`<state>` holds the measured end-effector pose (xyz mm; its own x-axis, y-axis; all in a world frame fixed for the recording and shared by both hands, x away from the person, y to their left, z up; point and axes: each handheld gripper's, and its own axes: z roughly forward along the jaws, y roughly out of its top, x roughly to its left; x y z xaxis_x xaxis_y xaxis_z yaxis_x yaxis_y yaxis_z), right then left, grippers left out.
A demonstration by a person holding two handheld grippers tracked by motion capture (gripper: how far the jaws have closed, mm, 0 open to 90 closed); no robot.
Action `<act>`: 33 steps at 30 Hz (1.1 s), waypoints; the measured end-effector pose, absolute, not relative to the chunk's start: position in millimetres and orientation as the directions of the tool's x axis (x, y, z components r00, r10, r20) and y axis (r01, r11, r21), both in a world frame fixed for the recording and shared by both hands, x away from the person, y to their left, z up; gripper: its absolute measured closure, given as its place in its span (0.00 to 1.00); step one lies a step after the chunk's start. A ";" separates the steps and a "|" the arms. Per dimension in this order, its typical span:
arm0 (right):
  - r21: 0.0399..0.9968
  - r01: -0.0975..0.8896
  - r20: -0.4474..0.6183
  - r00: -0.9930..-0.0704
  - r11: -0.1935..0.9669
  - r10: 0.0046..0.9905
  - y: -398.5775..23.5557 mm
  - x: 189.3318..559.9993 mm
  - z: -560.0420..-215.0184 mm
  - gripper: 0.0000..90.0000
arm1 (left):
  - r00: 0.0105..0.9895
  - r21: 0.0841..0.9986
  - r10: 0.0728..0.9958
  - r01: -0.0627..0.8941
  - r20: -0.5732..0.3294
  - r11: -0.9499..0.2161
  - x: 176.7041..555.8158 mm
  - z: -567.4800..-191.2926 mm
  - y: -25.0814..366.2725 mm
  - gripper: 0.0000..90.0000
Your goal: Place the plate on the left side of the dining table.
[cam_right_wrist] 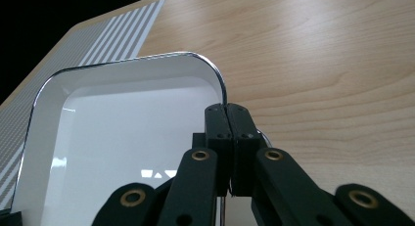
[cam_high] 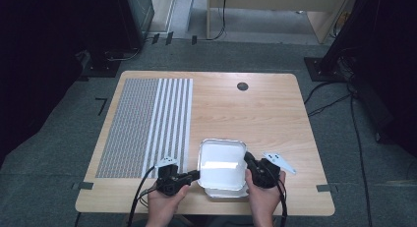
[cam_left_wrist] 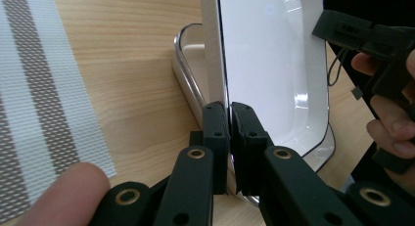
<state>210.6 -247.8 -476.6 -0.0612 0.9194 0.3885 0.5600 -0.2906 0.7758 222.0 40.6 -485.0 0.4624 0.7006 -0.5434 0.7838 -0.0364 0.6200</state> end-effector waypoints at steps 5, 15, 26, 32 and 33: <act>0.777 0.564 0.386 -0.078 -0.278 0.919 -239.2 216.8 -471.2 1.00 | 0.456 0.626 0.713 0.779 -0.532 -0.032 224.5 -481.9 48.2 0.97; 0.773 0.576 0.392 -0.103 -0.266 0.914 -219.4 235.3 -462.6 1.00 | 0.440 0.653 0.744 0.757 -0.502 -0.007 230.2 -472.5 67.0 0.97; 0.773 0.584 0.390 -0.129 -0.248 0.912 -197.3 251.8 -456.3 1.00 | 0.420 0.673 0.779 0.739 -0.466 0.005 237.0 -466.7 85.0 0.98; 0.775 0.586 0.388 -0.148 -0.235 0.910 -184.7 261.0 -453.4 1.00 | 0.401 0.674 0.791 0.738 -0.462 0.019 241.7 -465.0 97.1 0.98; 0.776 0.587 0.388 -0.151 -0.233 0.909 -182.5 262.4 -452.8 1.00 | 0.400 0.676 0.793 0.737 -0.460 0.020 242.4 -464.7 99.2 0.98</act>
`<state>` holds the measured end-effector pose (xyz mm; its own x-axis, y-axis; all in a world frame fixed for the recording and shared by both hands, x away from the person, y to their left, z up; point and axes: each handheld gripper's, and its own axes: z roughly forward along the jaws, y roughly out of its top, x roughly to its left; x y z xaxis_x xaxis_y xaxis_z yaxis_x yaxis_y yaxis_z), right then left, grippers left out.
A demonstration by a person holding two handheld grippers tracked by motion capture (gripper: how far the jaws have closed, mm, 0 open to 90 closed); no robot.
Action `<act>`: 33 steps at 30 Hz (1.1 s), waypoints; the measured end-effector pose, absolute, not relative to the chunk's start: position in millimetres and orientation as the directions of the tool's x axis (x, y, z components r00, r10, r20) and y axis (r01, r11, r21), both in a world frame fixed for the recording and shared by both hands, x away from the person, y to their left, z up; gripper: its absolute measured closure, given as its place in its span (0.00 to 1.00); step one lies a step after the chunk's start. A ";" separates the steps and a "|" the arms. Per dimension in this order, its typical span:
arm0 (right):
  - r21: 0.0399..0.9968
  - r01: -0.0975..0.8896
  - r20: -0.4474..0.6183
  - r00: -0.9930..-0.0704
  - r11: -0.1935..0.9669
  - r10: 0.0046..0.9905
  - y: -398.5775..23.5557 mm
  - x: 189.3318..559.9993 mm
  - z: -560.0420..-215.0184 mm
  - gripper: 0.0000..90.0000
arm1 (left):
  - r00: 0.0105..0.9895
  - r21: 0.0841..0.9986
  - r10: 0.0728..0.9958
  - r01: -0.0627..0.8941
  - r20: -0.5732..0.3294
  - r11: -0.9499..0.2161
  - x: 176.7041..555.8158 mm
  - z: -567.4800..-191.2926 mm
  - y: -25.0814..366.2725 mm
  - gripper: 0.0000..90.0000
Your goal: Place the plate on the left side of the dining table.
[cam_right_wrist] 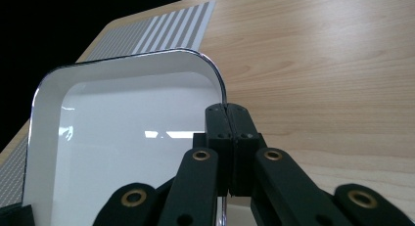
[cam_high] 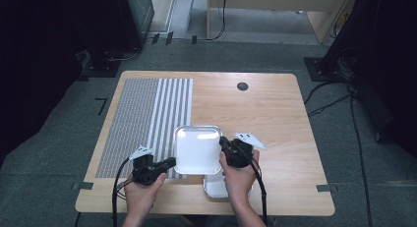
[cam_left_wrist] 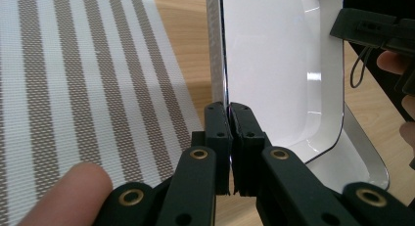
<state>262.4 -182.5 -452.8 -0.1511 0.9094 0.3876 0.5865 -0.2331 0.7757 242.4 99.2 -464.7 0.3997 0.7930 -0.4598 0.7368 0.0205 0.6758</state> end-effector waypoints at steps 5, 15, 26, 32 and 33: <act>0.774 0.590 0.390 -0.161 -0.229 0.907 -172.5 268.2 -450.5 1.00 | 0.391 0.689 0.810 0.725 -0.436 0.021 244.6 -462.5 106.7 0.99; 0.772 0.597 0.392 -0.178 -0.218 0.903 -152.4 281.6 -447.6 1.00 | 0.375 0.704 0.835 0.710 -0.402 0.020 250.9 -458.2 124.0 0.99; 0.767 0.608 0.391 -0.193 -0.203 0.900 -128.9 299.6 -444.3 1.00 | 0.345 0.698 0.847 0.715 -0.405 0.043 264.4 -457.1 145.5 0.99; 0.766 0.614 0.386 -0.206 -0.188 0.899 -114.1 312.7 -441.3 1.00 | 0.329 0.698 0.851 0.714 -0.410 0.059 273.4 -455.8 159.7 0.99; 0.766 0.615 0.387 -0.208 -0.187 0.898 -111.7 315.1 -440.9 1.00 | 0.327 0.698 0.851 0.714 -0.410 0.062 274.9 -455.2 162.4 0.99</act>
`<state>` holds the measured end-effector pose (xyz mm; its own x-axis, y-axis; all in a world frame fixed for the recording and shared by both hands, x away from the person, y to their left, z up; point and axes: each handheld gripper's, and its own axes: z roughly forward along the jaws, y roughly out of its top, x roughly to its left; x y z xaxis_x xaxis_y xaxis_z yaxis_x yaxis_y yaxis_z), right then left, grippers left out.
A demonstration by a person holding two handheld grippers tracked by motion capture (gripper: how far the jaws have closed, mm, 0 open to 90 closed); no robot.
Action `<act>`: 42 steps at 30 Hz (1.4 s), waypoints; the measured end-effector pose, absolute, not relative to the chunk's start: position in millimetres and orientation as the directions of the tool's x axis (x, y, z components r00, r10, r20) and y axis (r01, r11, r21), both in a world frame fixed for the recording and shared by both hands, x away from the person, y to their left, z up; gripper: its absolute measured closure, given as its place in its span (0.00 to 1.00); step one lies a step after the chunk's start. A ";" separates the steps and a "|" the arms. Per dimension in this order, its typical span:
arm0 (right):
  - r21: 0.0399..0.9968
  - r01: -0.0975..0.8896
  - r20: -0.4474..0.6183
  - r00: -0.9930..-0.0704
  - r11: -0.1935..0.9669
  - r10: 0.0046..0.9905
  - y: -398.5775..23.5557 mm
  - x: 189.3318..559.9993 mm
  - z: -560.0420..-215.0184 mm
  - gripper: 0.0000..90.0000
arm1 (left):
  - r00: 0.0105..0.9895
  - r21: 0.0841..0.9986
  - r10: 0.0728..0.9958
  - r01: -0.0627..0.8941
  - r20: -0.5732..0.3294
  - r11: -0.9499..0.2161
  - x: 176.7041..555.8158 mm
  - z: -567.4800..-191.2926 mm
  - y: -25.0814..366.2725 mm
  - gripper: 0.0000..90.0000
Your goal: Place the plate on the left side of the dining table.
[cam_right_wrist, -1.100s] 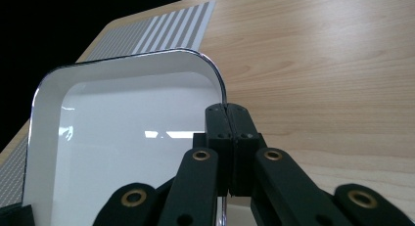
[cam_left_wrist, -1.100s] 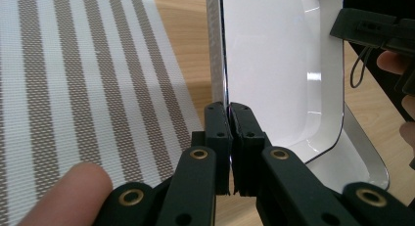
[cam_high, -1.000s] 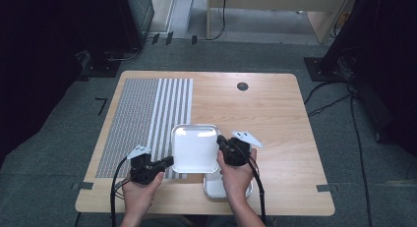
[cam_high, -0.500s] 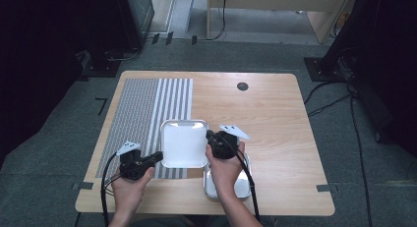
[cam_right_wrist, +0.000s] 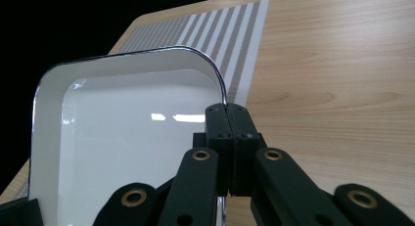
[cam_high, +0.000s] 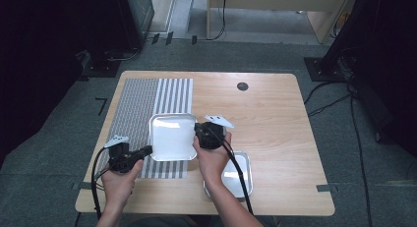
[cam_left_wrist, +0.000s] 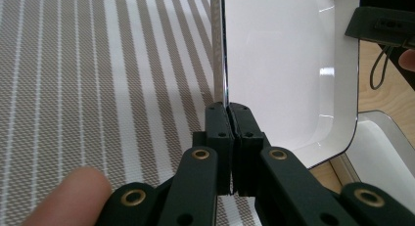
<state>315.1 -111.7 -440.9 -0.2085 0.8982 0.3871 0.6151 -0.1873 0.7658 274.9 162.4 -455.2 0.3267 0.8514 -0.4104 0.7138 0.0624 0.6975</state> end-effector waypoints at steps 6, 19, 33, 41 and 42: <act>0.764 0.621 0.388 -0.226 -0.174 0.894 -94.5 328.3 -437.3 1.00 | 0.304 0.697 0.861 0.713 -0.409 0.080 284.7 -454.9 178.8 1.00; 0.755 0.638 0.384 -0.246 -0.150 0.890 -66.3 356.6 -441.6 1.00 | 0.254 0.672 0.875 0.733 -0.413 0.104 309.9 -462.8 202.1 1.00; 0.708 0.691 0.403 -0.226 -0.146 0.887 -38.0 396.1 -461.6 1.00 | 0.194 0.643 0.905 0.758 -0.378 0.106 346.3 -476.7 223.8 1.00; 0.693 0.704 0.408 -0.204 -0.156 0.890 -29.8 415.7 -475.3 1.00 | 0.177 0.634 0.910 0.765 -0.374 0.111 367.5 -489.0 229.2 1.00; 0.690 0.706 0.412 -0.200 -0.161 0.889 -29.3 418.1 -476.5 1.00 | 0.177 0.632 0.910 0.767 -0.374 0.110 369.6 -490.9 230.0 1.00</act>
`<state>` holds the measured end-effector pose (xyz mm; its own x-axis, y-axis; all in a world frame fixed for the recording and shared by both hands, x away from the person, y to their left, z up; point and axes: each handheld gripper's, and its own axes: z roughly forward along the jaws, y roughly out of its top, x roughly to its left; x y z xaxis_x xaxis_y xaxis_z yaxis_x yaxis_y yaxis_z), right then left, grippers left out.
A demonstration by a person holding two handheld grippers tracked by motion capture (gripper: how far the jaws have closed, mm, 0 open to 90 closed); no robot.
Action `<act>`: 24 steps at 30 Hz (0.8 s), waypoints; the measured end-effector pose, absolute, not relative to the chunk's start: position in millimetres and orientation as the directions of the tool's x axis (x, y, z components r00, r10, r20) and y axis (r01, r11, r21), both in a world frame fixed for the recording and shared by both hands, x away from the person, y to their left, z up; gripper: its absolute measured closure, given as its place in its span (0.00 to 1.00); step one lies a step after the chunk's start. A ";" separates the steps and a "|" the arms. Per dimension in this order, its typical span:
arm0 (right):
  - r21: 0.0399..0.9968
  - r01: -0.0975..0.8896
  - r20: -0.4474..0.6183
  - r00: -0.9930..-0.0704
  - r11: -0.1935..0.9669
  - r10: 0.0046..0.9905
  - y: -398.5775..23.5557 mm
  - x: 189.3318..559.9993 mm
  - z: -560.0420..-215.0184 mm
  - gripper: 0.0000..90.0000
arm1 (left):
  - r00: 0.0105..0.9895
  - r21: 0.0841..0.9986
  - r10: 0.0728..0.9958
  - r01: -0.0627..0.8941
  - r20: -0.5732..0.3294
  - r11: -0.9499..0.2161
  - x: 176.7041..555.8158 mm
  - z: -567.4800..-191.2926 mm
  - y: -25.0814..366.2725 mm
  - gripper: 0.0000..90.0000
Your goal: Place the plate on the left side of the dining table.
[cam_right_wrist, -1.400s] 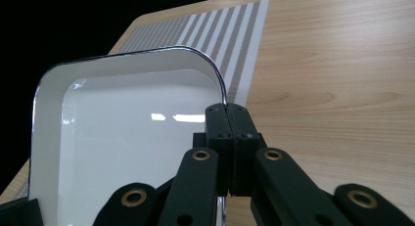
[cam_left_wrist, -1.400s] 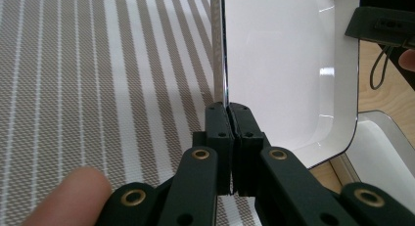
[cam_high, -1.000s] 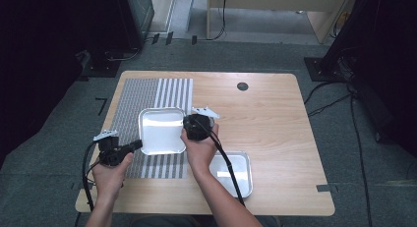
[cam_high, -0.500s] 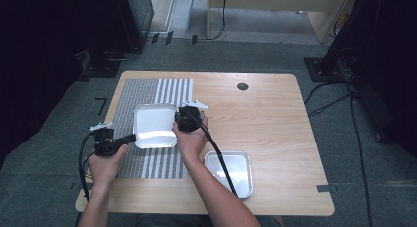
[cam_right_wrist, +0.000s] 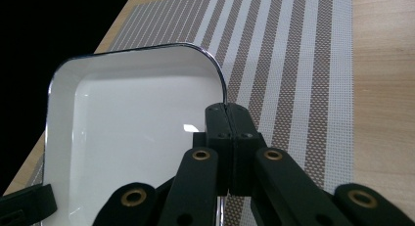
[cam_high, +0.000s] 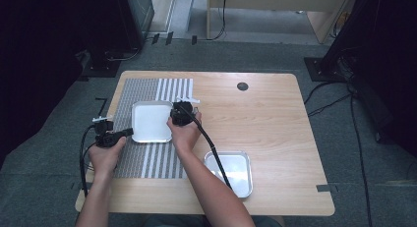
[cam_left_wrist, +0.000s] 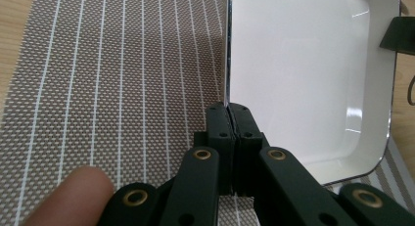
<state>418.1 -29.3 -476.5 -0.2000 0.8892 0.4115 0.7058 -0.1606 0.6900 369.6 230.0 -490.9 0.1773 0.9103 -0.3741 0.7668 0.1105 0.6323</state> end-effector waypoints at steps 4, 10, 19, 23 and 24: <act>0.684 0.710 0.418 -0.190 -0.170 0.888 -25.7 426.0 -479.9 1.00 | 0.168 0.646 0.923 0.756 -0.346 0.104 377.4 -491.3 230.1 1.00; 0.669 0.719 0.431 -0.168 -0.189 0.887 -20.8 437.1 -484.2 1.00 | 0.148 0.673 0.931 0.729 -0.334 0.125 387.7 -497.0 231.7 1.00; 0.624 0.750 0.449 -0.111 -0.221 0.887 -17.9 454.0 -497.0 0.97 | 0.130 0.667 0.926 0.730 -0.354 0.152 403.6 -502.2 234.0 1.00; 0.604 0.764 0.453 -0.095 -0.227 0.887 -15.5 461.0 -502.2 0.97 | 0.113 0.667 0.927 0.726 -0.357 0.168 405.8 -503.8 234.0 1.00; 0.605 0.763 0.453 -0.096 -0.227 0.886 -15.5 462.5 -503.2 0.97 | 0.111 0.669 0.928 0.724 -0.357 0.171 406.2 -504.0 233.9 1.00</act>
<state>462.5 -15.5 -503.2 -0.0957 0.8861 0.4535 0.7629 -0.2273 0.6052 406.2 233.9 -504.0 0.1108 0.9277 -0.3566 0.7238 0.1706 0.6686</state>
